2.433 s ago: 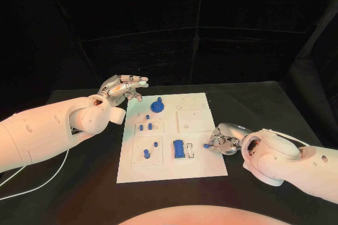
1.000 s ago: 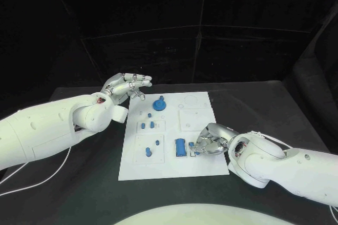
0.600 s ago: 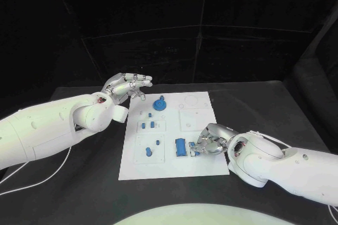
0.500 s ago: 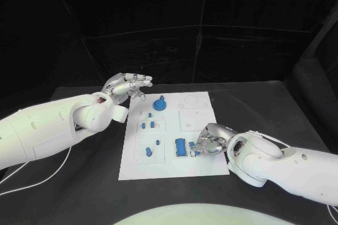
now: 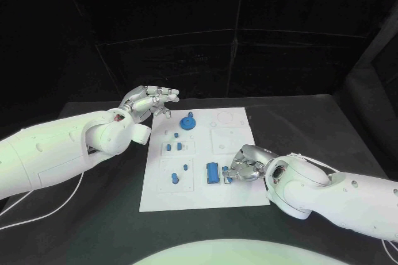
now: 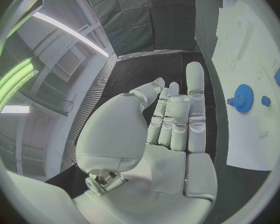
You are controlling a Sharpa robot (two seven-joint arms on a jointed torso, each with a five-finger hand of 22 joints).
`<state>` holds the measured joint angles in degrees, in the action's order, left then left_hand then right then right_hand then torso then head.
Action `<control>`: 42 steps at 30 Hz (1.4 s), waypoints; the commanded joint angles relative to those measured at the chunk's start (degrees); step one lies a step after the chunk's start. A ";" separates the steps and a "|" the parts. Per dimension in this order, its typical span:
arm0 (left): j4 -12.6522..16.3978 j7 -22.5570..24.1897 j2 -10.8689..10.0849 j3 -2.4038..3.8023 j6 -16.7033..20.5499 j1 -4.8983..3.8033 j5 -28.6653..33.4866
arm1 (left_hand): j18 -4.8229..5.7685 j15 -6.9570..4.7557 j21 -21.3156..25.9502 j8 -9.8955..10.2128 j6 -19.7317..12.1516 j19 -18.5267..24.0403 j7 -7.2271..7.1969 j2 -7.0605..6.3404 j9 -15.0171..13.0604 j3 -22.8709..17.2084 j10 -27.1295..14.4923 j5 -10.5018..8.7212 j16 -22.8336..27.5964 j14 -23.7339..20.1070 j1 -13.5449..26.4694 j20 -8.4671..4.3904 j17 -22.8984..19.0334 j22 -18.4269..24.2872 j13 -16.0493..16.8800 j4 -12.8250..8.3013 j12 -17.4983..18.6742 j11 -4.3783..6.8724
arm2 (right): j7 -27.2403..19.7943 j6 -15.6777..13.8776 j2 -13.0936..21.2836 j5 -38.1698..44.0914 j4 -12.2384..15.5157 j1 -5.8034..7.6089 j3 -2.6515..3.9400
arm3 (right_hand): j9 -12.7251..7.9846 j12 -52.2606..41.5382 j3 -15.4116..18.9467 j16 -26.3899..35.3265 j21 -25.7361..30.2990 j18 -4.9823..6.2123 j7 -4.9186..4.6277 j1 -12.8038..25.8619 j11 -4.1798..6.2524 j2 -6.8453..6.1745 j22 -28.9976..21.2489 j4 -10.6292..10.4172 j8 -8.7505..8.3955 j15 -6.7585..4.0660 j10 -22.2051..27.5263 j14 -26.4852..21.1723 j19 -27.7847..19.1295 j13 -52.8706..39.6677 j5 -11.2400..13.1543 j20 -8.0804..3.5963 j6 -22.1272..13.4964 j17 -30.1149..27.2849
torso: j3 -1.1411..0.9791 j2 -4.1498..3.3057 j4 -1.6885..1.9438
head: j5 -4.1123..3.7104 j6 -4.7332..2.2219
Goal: Assemble the parts on the task board
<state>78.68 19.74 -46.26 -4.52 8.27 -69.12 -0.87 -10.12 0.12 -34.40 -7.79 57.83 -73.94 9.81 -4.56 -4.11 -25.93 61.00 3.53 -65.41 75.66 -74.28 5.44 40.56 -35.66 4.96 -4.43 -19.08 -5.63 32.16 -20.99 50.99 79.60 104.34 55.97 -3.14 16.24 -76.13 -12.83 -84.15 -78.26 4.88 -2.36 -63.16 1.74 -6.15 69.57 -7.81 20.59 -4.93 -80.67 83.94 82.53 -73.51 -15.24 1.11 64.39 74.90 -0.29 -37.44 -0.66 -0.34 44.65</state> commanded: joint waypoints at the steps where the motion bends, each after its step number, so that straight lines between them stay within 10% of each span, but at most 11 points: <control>1: 0.08 -0.03 -0.01 0.01 -1.01 -0.06 -0.43 | -0.30 0.29 0.21 -0.37 -0.29 0.05 0.04 0.18 0.02 0.15 -0.34 0.00 -0.30 -0.29 0.24 0.47 -0.06 0.07 0.07 -0.23 -0.20 0.14 | 0.01 0.55 0.03 0.25 -0.07 0.07 0.00 | 0.22 -0.22 1.84 -0.18 -0.18 -0.81 -0.08 1.27 0.00 0.00 0.04 -0.94 0.46 -0.46 -0.52 4.15 -0.01 -0.18 -1.55 -0.24 -0.33 5.22 | -0.01 0.02 0.00 | -0.06 0.13; 11: -0.02 -0.11 0.04 0.01 -1.11 -0.06 -0.43 | -0.30 0.30 0.23 -0.37 -0.36 0.05 0.09 0.13 0.03 0.16 -0.41 0.00 -0.29 -0.32 0.22 0.48 -0.10 0.08 0.06 -0.27 -0.23 0.10 | 0.17 0.40 0.49 0.49 -0.08 0.07 0.00 | 1.07 0.03 9.96 -0.13 -0.07 -0.81 0.02 3.09 0.04 0.34 0.09 -6.94 1.25 -0.51 -0.55 4.15 0.05 -0.54 6.89 -0.28 -0.92 5.21 | -0.03 0.03 -0.02 | -0.18 0.14; 21: -0.07 0.01 0.01 0.00 -1.03 -0.06 -0.43 | -0.30 0.30 0.23 -0.37 -0.36 0.05 0.09 0.13 0.03 0.16 -0.41 0.00 -0.29 -0.32 0.22 0.48 -0.10 0.08 0.06 -0.27 -0.23 0.10 | -2.62 -1.26 2.23 -0.06 0.61 0.07 0.00 | 1.44 1.26 13.11 0.21 0.28 -0.74 -0.25 -1.75 -0.17 1.36 -0.30 -7.07 1.41 -0.30 0.21 4.04 -0.17 0.30 6.07 -0.15 -1.92 4.74 | -0.04 0.13 -0.06 | -0.24 -0.07; 25: -0.24 0.46 0.05 0.00 -0.84 -0.05 -0.38 | -0.27 0.37 0.27 -0.39 -0.45 0.06 0.16 0.07 0.03 0.28 -0.52 -0.03 -0.23 -0.41 0.47 0.52 -0.29 0.10 0.06 -0.14 -0.33 0.02 | -8.18 -2.52 3.61 -6.11 0.28 0.15 0.02 | 0.49 4.83 14.32 1.69 2.05 -0.28 -1.89 -4.71 -1.48 1.37 -2.97 -6.13 -1.13 0.60 2.87 3.51 -1.39 3.89 2.74 0.46 -6.48 2.49 | 0.05 0.46 -0.02 | -0.38 -0.58; 30: -1.24 1.43 0.42 0.00 0.17 0.11 0.52 | -0.23 0.55 0.57 -0.53 -0.60 0.33 0.12 -0.23 0.01 1.14 -0.74 -0.07 0.39 -1.11 1.74 0.69 -1.56 0.27 0.06 0.63 -0.67 -0.05 | -22.68 -2.79 3.95 -24.43 -5.84 2.50 0.05 | -0.64 13.98 14.74 7.12 9.95 1.88 -3.94 -10.53 -3.24 2.74 -14.45 -3.56 -3.66 2.09 9.90 1.56 -6.39 13.02 1.18 1.89 -10.71 -4.92 | 0.57 1.61 -0.16 | -1.28 -2.08; 34: -2.96 2.05 1.20 0.00 2.38 0.25 1.58 | -0.25 1.02 4.47 -1.06 -0.50 4.26 -0.19 -1.80 -0.12 7.21 -0.74 -0.50 9.13 -8.58 6.09 1.39 -12.98 2.53 0.46 3.76 -1.98 -0.02 | -32.29 -3.03 3.16 -37.57 -12.37 5.04 0.05 | -0.87 16.48 15.35 9.96 13.97 2.79 -4.20 -12.67 -3.50 3.47 -19.62 -2.14 -3.93 2.41 11.50 0.78 -8.51 15.73 0.42 2.36 -10.76 -8.23 | 0.84 2.70 0.09 | -2.24 -2.99; 37: -4.87 2.80 1.98 0.00 3.15 0.42 2.79 | -0.28 1.46 9.25 -1.63 0.09 7.91 -0.23 -0.96 -0.21 10.00 -1.10 -0.62 15.23 -11.89 5.01 1.98 -16.33 5.75 0.43 4.21 -2.18 -0.12 | -38.72 -2.72 1.47 -46.78 -17.54 6.38 0.07 | -1.18 29.26 14.85 22.30 26.92 5.43 -4.69 -15.43 -4.01 4.96 -35.80 -0.81 -4.33 2.92 21.02 -4.61 -16.63 27.64 0.64 2.86 -10.70 -22.22 | 1.01 3.53 0.07 | -2.24 -3.96; 39: -6.76 3.52 2.80 0.00 2.75 0.56 3.28 | -0.33 1.89 12.97 -1.83 0.81 10.68 -0.31 0.01 -0.22 10.54 -0.54 -0.48 20.96 -13.94 3.59 2.47 -19.17 8.37 -0.05 4.11 -1.37 -0.32 | -42.42 -2.27 -0.06 -52.53 -20.99 6.97 0.08 | -1.61 34.33 14.40 36.07 32.36 5.58 -5.68 -17.06 -4.69 5.68 -39.65 -0.16 -4.98 3.71 23.22 -10.58 -19.51 31.87 1.42 3.69 -11.02 -35.74 | 1.16 4.19 0.01 | -2.13 -4.73; 42: -10.39 5.04 4.68 0.02 1.80 0.88 4.41 | 0.00 3.31 18.56 -1.19 1.29 15.17 -0.22 1.49 0.03 10.33 0.33 -0.54 30.48 -17.06 2.40 3.90 -23.32 12.37 -1.19 4.50 1.31 -0.93 | -46.98 -1.02 -3.19 -59.50 -26.25 7.49 0.11 | -2.89 43.60 13.83 46.92 40.16 5.35 -7.20 -18.12 -6.81 6.42 -44.45 -0.38 -7.12 5.87 27.04 -15.70 -23.00 39.63 1.44 5.50 -13.54 -41.50 | 1.21 5.08 0.01 | -2.00 -6.50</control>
<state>69.41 21.52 -42.19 -4.53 10.14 -68.25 1.25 -10.10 3.06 -17.20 -9.29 58.89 -59.91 9.41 -3.25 -4.22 -15.66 61.04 3.15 -37.14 59.36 -71.51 8.96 18.21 -24.25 4.04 -0.31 -18.46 -6.45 -3.67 -22.91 48.73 35.19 79.74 63.23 -3.07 13.67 -34.97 1.40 -40.09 -40.24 10.27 -9.32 -80.67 -4.56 0.31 26.47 -8.28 13.93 0.42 -54.50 69.51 60.45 -36.00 -14.08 6.11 51.58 34.94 0.75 -33.57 -0.64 -2.50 39.35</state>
